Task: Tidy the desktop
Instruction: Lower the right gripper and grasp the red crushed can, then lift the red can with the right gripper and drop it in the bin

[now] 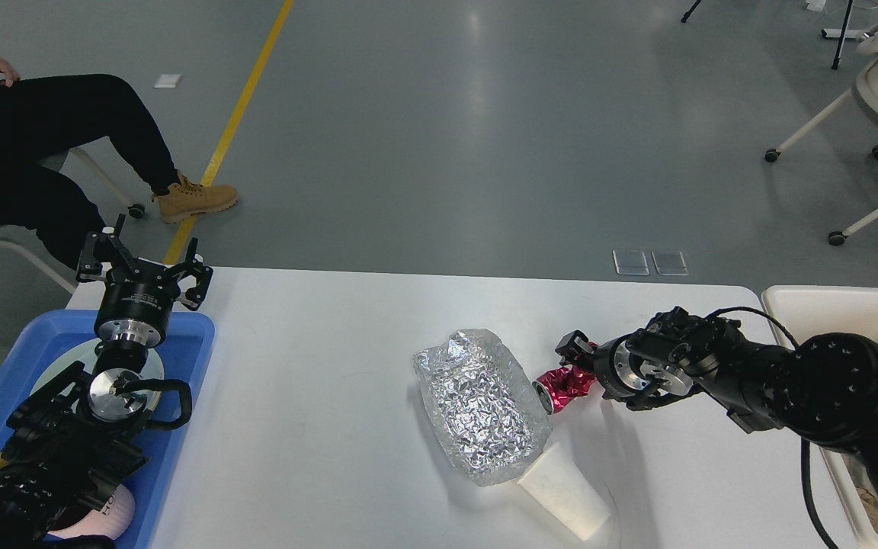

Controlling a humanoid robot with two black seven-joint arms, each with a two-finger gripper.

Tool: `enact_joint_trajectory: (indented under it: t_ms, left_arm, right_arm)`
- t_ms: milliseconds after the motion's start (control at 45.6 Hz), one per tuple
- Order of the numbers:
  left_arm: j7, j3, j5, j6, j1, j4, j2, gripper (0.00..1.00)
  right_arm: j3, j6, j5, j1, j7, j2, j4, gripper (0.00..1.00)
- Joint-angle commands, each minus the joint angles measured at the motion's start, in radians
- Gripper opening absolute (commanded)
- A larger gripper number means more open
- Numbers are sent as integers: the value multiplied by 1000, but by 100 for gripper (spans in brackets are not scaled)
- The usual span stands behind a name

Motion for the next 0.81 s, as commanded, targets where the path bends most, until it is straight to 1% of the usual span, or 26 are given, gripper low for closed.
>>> enact_joint_trajectory:
  t_ms: [0, 44, 66, 131, 219, 263, 307, 482, 548, 679, 789]
  left_arm:
    - [0, 0, 0, 0, 0, 0, 0, 97]
    - [0, 0, 0, 1, 0, 0, 0, 97]
    - [0, 0, 0, 1, 0, 0, 0, 97]
    - [0, 0, 0, 1, 0, 0, 0, 97]
    - [0, 0, 0, 0, 0, 0, 0, 97]
    - [0, 0, 0, 1, 0, 0, 0, 97]
    - [-1, 0, 0, 1, 0, 0, 0, 97]
    - [0, 0, 0, -1, 0, 0, 0, 97]
    - [0, 0, 0, 1, 0, 0, 0, 97]
    - [0, 0, 0, 0, 0, 0, 0, 97]
    - [0, 0, 0, 1, 0, 0, 0, 97]
  right_arm:
    - [-2, 1, -1, 0, -1, 5, 1, 46]
    - [-2, 1, -1, 0, -1, 5, 1, 46]
    - [-2, 1, -1, -1, -1, 3, 1, 44]
    - [-7, 1, -1, -6, -1, 3, 1, 30]
    - [-10, 1, -1, -6, -3, 3, 1, 18]
    - [-12, 1, -2, -6, -3, 3, 3, 9]
    - [-13, 1, -2, -3, -4, 2, 4, 4]
    - [-22, 18, -2, 46, -6, -29, 18, 3]
    - [-21, 32, -2, 95, -15, -81, 41, 3]
    - [-19, 61, -5, 228, -15, -190, 158, 3]
    - [-18, 133, -7, 365, -15, -287, 239, 3]
